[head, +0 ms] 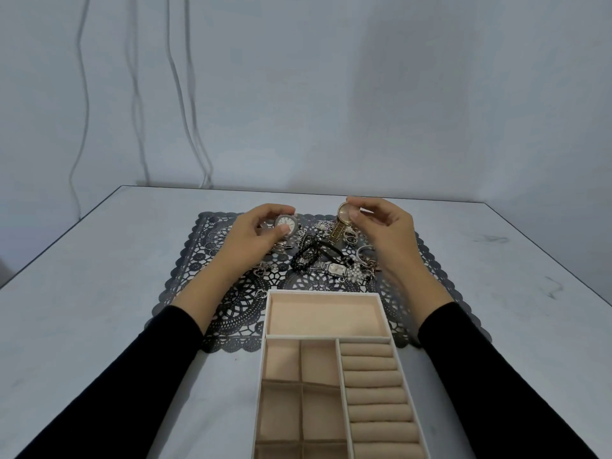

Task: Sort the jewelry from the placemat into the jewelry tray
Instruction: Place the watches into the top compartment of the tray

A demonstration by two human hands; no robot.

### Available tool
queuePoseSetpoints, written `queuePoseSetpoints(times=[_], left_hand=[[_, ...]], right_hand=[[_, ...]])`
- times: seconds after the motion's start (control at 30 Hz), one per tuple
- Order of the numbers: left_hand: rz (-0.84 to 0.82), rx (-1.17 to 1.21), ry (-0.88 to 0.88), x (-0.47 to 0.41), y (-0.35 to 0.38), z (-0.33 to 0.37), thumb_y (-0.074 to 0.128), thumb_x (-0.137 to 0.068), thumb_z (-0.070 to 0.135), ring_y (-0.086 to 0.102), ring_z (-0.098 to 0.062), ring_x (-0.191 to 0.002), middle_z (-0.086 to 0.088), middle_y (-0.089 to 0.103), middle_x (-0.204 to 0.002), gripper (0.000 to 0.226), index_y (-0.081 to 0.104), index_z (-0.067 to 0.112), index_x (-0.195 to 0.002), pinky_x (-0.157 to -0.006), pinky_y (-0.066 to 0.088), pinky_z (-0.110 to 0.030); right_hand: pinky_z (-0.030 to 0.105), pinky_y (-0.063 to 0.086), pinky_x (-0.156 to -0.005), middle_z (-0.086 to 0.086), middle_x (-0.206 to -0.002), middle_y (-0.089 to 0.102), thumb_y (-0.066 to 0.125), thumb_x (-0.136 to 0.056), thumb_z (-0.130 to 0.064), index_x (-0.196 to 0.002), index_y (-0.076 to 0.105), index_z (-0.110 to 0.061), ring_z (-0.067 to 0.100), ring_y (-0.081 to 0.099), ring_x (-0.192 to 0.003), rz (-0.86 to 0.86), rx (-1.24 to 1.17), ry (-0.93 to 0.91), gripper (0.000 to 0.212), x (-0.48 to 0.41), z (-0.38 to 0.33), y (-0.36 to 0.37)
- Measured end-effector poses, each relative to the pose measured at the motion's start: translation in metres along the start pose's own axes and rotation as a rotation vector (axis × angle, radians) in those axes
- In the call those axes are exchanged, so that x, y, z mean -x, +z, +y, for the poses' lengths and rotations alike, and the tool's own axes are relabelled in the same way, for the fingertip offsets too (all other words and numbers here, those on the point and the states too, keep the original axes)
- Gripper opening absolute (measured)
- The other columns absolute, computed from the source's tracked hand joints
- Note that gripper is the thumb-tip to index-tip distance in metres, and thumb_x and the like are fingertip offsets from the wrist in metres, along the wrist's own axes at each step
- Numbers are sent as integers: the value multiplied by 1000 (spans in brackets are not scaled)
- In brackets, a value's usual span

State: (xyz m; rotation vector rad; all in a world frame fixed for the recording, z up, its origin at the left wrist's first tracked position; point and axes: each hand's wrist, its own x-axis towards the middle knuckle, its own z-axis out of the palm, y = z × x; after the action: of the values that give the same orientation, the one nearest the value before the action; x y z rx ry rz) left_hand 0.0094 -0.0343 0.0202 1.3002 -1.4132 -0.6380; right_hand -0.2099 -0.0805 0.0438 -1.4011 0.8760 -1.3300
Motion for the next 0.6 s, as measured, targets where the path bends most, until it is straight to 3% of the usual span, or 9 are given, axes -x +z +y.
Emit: queuePoseSetpoints(times=[0.07, 0.2, 0.3, 0.37, 0.43, 0.53, 0.6], left_hand=[[27, 34, 8, 5, -2, 3, 66, -92, 10, 69, -10, -100, 4, 68, -117, 30, 67, 38, -104, -83, 58, -28], [56, 81, -13, 17, -9, 9, 65, -92, 8, 69, -10, -95, 7, 69, -115, 28, 67, 30, -109, -81, 58, -27], [83, 80, -8, 28, -15, 12, 65, -92, 9, 68, -5, -94, 8, 70, -113, 28, 67, 28, -112, -76, 53, -15], [98, 102, -14, 35, -18, 14, 65, -92, 9, 69, -3, -93, 9, 70, -112, 28, 67, 29, -112, -77, 52, -13], [105, 120, -19, 42, -20, 16, 65, -92, 9, 68, -1, -95, 9, 69, -114, 29, 67, 30, -111, -80, 51, -13], [107, 141, -10, 54, -23, 20, 65, -91, 6, 67, -3, -91, 7, 69, -115, 29, 67, 25, -112, -80, 51, -13], [106, 148, -7, 61, -24, 21, 66, -90, 5, 65, -11, -91, 6, 71, -111, 30, 67, 22, -115, -82, 53, -16]], right_hand=[[11, 48, -58, -3, -94, 75, 75, -79, -14, -105, 71, -12, 2, 70, -82, -14, 9, -5, 26, 2, -4, 0], [16, 52, -64, 3, -97, 75, 73, -80, -8, -105, 70, -6, 11, 71, -87, -69, -29, -33, 25, 8, -12, 3], [46, 53, -91, 9, -99, 74, 72, -80, -3, -100, 72, -7, 25, 69, -95, -124, -46, -67, 20, 13, -12, 6], [57, 47, -90, 9, -101, 73, 70, -82, -2, -98, 72, -10, 28, 68, -96, -157, -36, -66, 18, 18, -13, 9], [52, 48, -89, 10, -101, 73, 69, -84, -2, -98, 72, -10, 26, 68, -95, -179, -41, -68, 17, 25, -15, 12], [30, 54, -83, 11, -100, 73, 68, -84, -1, -101, 71, -6, 20, 69, -92, -213, -66, -62, 18, 38, -18, 18], [30, 55, -85, 11, -100, 73, 68, -84, 0, -101, 71, -6, 21, 69, -92, -230, -73, -52, 18, 46, -19, 21]])
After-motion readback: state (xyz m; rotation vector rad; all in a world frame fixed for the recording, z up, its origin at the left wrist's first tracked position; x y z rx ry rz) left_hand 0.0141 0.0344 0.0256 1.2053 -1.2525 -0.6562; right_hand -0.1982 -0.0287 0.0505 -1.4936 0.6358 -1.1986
